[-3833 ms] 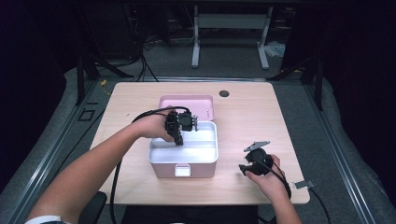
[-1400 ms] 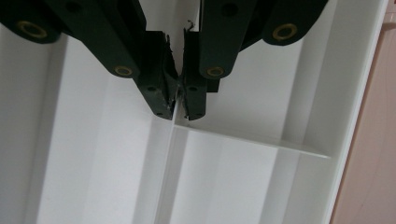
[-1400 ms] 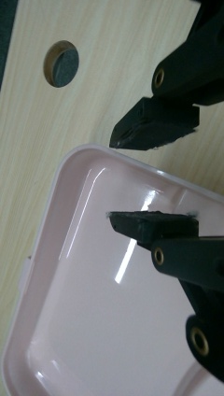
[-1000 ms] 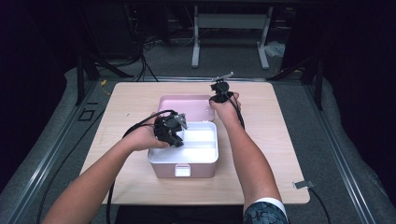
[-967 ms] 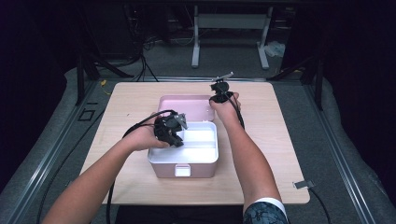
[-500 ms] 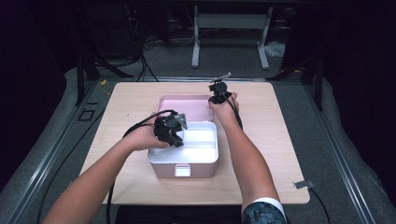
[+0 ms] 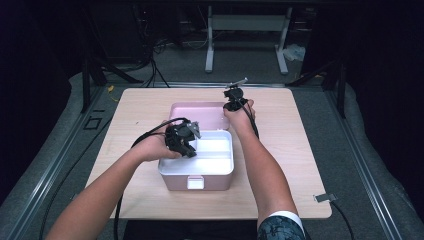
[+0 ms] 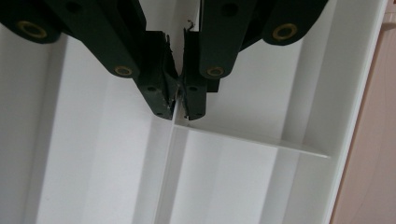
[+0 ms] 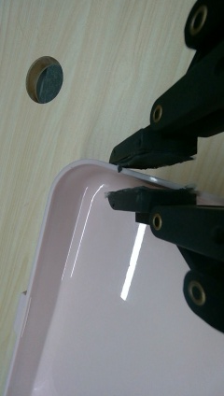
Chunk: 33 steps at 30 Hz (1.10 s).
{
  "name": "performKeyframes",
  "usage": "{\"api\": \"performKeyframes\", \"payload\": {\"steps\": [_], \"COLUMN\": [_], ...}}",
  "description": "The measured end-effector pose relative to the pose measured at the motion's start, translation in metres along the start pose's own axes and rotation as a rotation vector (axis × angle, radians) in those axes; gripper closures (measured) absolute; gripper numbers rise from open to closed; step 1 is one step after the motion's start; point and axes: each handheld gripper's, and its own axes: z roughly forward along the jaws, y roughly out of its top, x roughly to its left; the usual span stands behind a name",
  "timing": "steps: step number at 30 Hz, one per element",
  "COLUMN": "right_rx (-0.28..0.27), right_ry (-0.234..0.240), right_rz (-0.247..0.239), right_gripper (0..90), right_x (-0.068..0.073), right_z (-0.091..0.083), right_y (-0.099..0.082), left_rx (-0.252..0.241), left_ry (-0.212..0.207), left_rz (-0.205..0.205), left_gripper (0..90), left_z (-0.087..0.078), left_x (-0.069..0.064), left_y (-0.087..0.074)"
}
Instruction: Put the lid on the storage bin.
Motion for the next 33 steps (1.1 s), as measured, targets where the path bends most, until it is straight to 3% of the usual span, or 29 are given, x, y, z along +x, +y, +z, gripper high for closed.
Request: {"api": "performKeyframes", "payload": {"steps": [11, 17, 19, 21, 23, 28, 29, 30, 31, 33], "right_rx": [-0.018, -0.074, -0.093, -0.128, -0.160, -0.274, -0.300, -0.335, -0.356, -0.396], "right_ry": [0.000, -0.020, -0.010, -0.041, 0.015, 0.021, 0.067, 0.016, 0.057, 0.073], "right_rz": [0.003, -0.012, -0.011, -0.012, -0.031, -0.059, -0.072, -0.081, -0.093, -0.116], "right_gripper": [79.3, 81.0, 81.7, 82.4, 83.1, 84.7, 85.0, 85.5, 85.9, 86.4], "right_x": [0.002, 0.006, 0.006, 0.008, 0.007, 0.012, 0.012, 0.015, 0.015, 0.017], "right_z": [-0.005, -0.019, -0.028, -0.037, -0.051, -0.090, -0.099, -0.109, -0.117, -0.130], "right_y": [0.001, 0.003, 0.004, 0.005, 0.005, -0.003, -0.007, -0.013, -0.018, -0.029], "left_rx": [0.002, 0.009, 0.014, 0.013, 0.015, 0.018, 0.018, 0.020, 0.022, 0.028], "left_ry": [-0.003, -0.005, -0.005, -0.003, -0.002, -0.004, -0.003, -0.004, -0.003, 0.001], "left_rz": [0.001, 0.001, 0.006, 0.006, 0.007, 0.009, 0.009, 0.009, 0.010, 0.011], "left_gripper": [83.0, 83.0, 83.0, 83.0, 83.0, 83.0, 83.0, 83.0, 83.0, 83.0], "left_z": [0.000, 0.000, 0.000, 0.000, 0.000, 0.000, 0.000, 0.000, 0.000, 0.000], "left_x": [0.000, 0.000, 0.000, 0.000, 0.000, 0.001, 0.001, 0.001, 0.001, 0.000], "left_y": [0.001, 0.001, 0.002, 0.002, 0.002, 0.002, 0.002, 0.002, 0.002, 0.003]}}
